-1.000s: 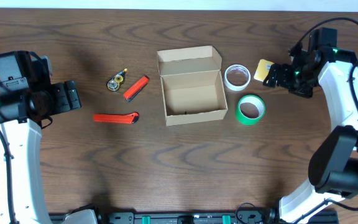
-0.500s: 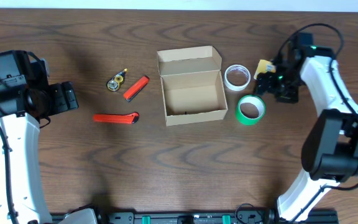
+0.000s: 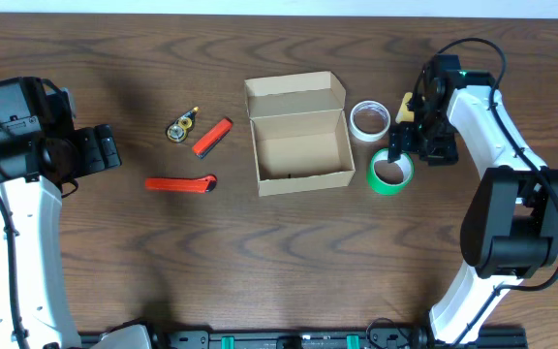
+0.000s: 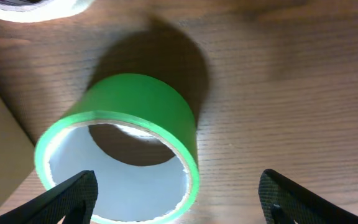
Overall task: Pack container
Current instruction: 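Reach the right gripper to the green tape roll and grasp it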
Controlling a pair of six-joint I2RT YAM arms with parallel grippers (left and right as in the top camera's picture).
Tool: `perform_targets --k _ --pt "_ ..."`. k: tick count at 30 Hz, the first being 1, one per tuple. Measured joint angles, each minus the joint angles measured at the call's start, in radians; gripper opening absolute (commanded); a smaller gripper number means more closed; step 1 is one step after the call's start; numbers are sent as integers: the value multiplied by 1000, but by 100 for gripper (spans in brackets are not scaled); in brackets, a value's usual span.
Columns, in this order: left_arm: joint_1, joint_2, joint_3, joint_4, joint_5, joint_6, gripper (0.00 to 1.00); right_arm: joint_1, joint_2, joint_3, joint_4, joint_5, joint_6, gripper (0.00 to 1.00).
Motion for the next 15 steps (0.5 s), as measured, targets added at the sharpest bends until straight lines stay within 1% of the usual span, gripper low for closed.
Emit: perform_targets --k 5,9,11,13,15 --pt "0 0 0 0 0 -3 95 0 0 -48 18 26 4 85" --pt "0 0 0 1 3 -3 95 0 0 -118 76 35 8 81" --pt "0 0 0 1 7 -3 95 0 0 -153 104 38 12 77" --pt "0 0 0 1 8 -3 95 0 3 -173 122 41 20 69" --pt "0 0 0 0 8 -3 95 0 11 -176 131 43 29 58"
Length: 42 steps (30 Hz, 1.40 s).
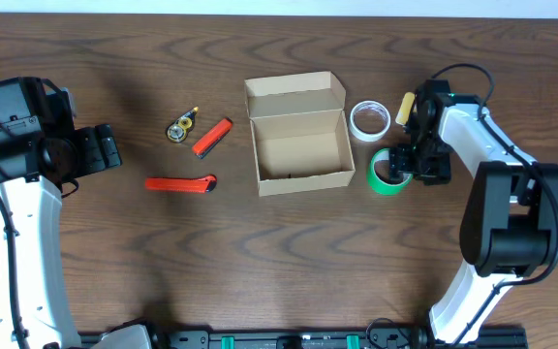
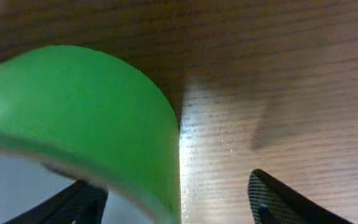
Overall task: Pack container
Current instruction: 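Reach the right gripper to the green tape roll and grasp it, then carry the green tape into the box and release it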
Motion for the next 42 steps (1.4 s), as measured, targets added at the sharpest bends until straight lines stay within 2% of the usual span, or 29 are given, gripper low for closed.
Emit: perform_targets --k 2,3,4,5,14,26,32,42 --pt "0 0 0 -1 0 0 95 0 13 0 8 1 0 35" --pt "0 0 0 -2 0 0 95 0 21 0 9 1 5 18" --pt "0 0 0 -4 0 0 95 0 28 0 10 1 8 6" --pt "0 0 0 -7 0 0 95 0 36 0 12 0 11 1" --pt "0 0 0 -20 3 0 95 0 47 47 -35 0 22 1" --pt "0 0 0 -19 3 -20 95 31 37 532 -291 -28 5 1" --pt "0 0 0 -19 3 -23 95 161 28 692 -341 -30 -24 1" --pt "0 0 0 -21 3 -23 95 440 27 715 -257 -25 -69 1"
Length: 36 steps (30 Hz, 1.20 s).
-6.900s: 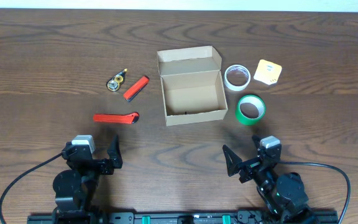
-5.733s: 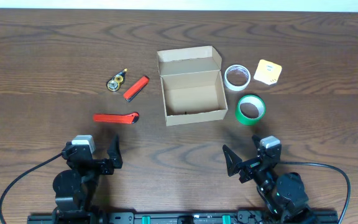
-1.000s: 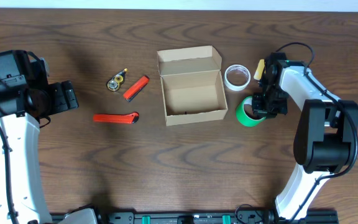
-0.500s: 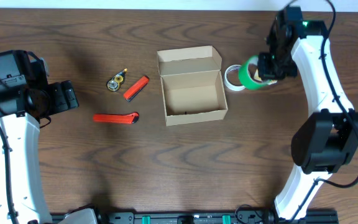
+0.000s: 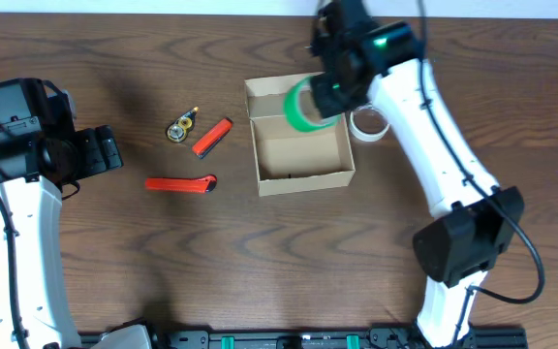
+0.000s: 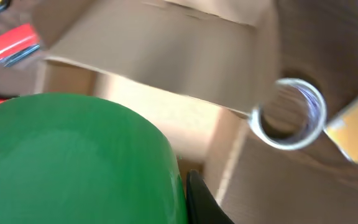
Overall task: Pack container
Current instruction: 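Carry the green tape into the box and release it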
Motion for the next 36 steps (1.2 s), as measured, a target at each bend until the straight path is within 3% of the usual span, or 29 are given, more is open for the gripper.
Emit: perform_targets --k 7,15,32,33,34,36 --pt "0 0 0 -6 0 0 95 100 79 2 -16 53 -22 1" --pt "0 0 0 -10 0 0 95 105 221 2 -23 77 -37 1" --pt "0 0 0 -11 0 0 95 138 344 2 41 77 -38 1" --pt "0 0 0 -11 0 0 95 138 344 2 43 77 -38 7" --pt "0 0 0 -11 0 0 95 138 344 2 45 77 -38 20" --pt "0 0 0 -11 0 0 95 138 344 2 45 76 -41 31"
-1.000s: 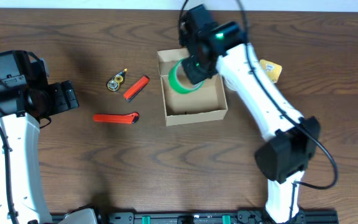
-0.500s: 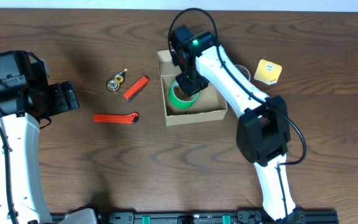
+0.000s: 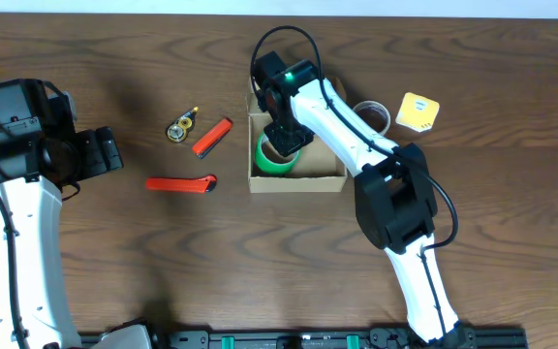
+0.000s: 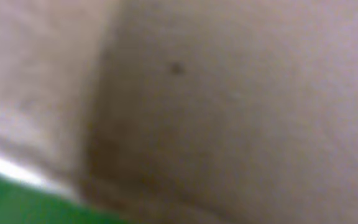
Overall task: Pack container
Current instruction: 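Carry the green tape into the box and release it, then move the right gripper to the white tape roll and grasp it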
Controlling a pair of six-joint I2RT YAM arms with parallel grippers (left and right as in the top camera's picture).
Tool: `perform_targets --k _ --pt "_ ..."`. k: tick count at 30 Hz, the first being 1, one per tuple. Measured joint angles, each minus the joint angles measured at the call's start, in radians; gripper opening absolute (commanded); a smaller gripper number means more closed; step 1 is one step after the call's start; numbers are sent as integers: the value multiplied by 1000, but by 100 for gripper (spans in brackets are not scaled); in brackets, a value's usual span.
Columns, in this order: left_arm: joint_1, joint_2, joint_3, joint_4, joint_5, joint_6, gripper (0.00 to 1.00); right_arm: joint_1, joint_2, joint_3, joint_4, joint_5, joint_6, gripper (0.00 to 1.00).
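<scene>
The open cardboard box [image 3: 329, 176] sits mid-table. A green tape roll [image 3: 271, 161] lies inside at its left end. My right gripper [image 3: 284, 136] reaches down into the box onto the roll's far edge and stays shut on it. The right wrist view is a blur of cardboard wall [image 4: 229, 93] with a strip of the green tape roll [image 4: 11, 205] at the lower left; no fingers show there. My left gripper [image 3: 103, 153] hovers far left, away from everything, and whether its jaws are parted does not show.
Left of the box lie an orange cutter [image 3: 212, 137], a red tool [image 3: 180, 183] and a small yellow-black tape measure [image 3: 179, 127]. A white tape roll [image 3: 373, 113] and a yellow pad [image 3: 417, 111] lie right of the box.
My right gripper has gone from above the box's back flap down into the box, and the green tape roll is now low inside the box at its left end.
My right gripper first stood open over the green roll lying right of the box, then lower around the roll's wall. Later it held the roll in the air over the box's back. Now roll and gripper are down inside the box. The left arm never moved.
</scene>
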Motion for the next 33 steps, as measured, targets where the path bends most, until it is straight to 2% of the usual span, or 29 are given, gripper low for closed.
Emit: perform_targets --k 5,14,17,25,29,33 --pt "0 0 0 0 0 0 95 0 0 0 -3 0 -1 43" --pt "0 0 0 5 0 0 95 1 -19 0 -25 1 -4 43" --pt "0 0 0 6 0 0 95 3 -88 0 -31 13 -3 49" --pt "0 0 0 10 0 0 95 -13 -418 18 -51 83 -3 64" --pt "0 0 0 10 0 0 95 -97 -465 23 -64 83 2 68" --pt "0 4 0 10 0 0 95 -265 -450 9 -40 64 27 68"
